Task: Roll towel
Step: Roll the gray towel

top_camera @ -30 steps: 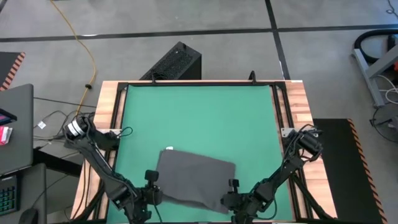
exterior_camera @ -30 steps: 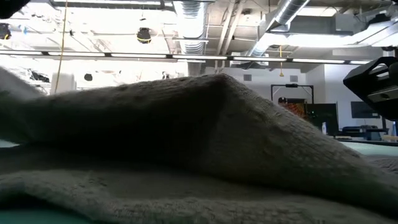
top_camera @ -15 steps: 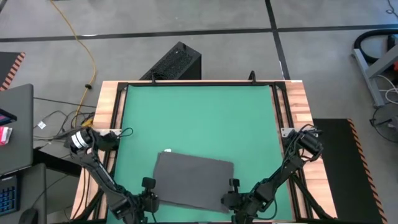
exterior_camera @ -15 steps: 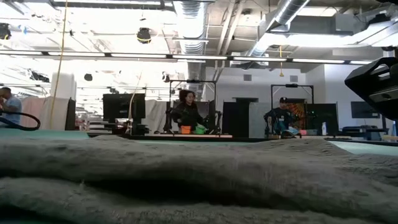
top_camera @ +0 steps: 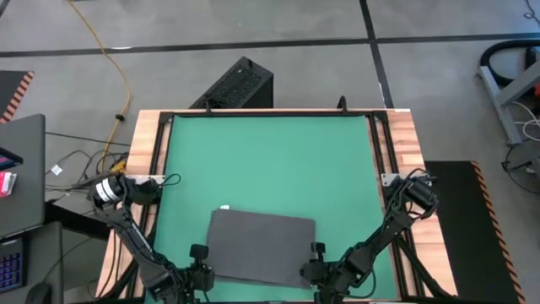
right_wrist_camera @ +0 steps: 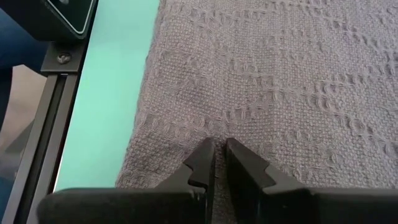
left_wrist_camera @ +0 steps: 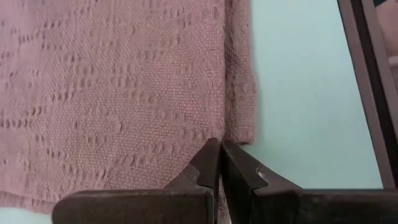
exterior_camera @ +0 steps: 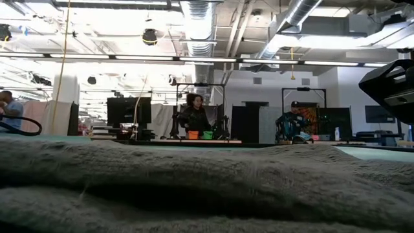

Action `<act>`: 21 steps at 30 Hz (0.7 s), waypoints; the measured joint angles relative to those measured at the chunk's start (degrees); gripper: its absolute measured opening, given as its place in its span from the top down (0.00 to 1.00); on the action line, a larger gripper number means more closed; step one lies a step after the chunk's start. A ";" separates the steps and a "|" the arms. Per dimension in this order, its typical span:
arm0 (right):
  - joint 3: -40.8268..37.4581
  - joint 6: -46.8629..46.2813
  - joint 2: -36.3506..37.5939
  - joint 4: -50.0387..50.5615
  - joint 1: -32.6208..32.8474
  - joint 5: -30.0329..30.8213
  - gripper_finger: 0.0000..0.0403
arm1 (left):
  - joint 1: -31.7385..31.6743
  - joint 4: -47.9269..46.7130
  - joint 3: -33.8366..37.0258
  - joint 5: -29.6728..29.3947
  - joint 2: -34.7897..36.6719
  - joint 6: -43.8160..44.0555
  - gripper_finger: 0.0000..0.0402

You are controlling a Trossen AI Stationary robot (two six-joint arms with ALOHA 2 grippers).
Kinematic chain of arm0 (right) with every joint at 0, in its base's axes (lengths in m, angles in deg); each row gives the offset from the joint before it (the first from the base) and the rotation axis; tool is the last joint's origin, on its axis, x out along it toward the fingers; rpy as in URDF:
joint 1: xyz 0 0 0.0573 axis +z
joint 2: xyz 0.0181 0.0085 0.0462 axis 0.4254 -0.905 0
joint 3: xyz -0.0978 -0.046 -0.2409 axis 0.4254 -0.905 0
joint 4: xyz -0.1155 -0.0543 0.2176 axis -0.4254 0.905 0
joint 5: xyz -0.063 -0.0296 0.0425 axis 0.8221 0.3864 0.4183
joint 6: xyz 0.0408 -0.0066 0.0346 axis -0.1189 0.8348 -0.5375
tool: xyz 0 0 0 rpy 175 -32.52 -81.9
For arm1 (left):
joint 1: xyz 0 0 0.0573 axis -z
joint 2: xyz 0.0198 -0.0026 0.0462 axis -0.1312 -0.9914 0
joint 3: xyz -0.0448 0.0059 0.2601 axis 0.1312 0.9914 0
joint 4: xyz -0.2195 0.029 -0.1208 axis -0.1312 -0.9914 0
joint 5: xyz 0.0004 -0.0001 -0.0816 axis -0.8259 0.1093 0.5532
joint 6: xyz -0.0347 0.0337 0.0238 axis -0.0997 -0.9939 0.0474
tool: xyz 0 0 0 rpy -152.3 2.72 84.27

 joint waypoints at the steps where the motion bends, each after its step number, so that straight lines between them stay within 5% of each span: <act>1: 0.00 0.02 0.00 0.00 0.00 0.00 0.84 | -0.02 0.08 0.00 0.48 0.00 0.15 0.99; 13: -0.04 0.39 -0.09 0.02 0.00 0.91 0.84 | 0.04 2.95 -0.80 11.00 0.00 3.38 0.91; 21: -0.07 0.50 -0.09 -0.03 -0.04 1.18 0.84 | 1.48 -4.05 -9.23 -12.52 -0.02 1.43 0.99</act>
